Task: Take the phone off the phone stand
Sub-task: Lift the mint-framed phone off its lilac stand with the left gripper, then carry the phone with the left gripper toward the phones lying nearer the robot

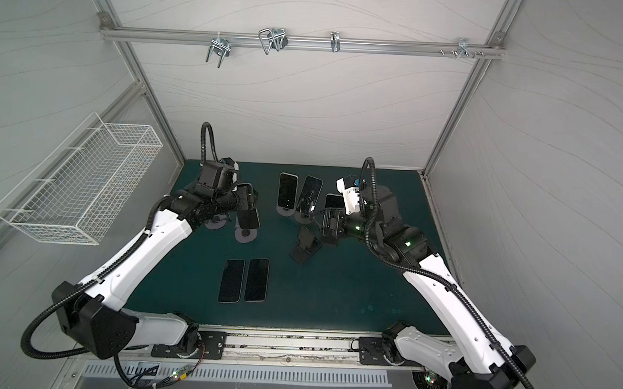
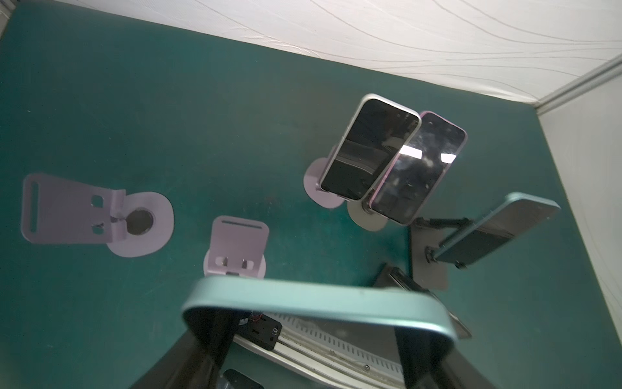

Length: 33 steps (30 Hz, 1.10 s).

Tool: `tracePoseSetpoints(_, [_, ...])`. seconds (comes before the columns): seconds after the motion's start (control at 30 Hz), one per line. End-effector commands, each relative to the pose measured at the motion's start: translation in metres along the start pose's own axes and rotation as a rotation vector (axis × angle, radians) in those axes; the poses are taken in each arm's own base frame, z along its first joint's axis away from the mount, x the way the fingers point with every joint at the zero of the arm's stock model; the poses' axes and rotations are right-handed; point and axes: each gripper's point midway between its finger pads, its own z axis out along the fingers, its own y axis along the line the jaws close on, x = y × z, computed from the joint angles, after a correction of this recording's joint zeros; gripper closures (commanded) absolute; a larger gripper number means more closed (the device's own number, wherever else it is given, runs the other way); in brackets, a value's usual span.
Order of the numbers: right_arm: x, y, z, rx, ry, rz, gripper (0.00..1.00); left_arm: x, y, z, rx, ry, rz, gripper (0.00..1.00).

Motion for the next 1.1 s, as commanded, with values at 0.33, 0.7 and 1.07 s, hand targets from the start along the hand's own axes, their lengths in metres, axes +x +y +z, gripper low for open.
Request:
tracePoseSetpoints(0.33, [-0.001, -0.013, -0.009, 0.069, -0.043, 0.068, 0.2, 0.064, -0.028, -0.026, 0.154, 0.12, -0.015, 0.44])
tracePoseSetpoints(0.7, [0.0, -0.012, -0.014, 0.079, -0.046, 0.081, 0.2, 0.151, -0.078, -0.01, 0.2, 0.269, 0.041, 0.44])
tracePoseSetpoints(1.07, [0.023, -0.011, -0.019, 0.057, 0.015, 0.109, 0.21, 0.206, -0.095, 0.015, 0.152, 0.406, 0.037, 0.45])
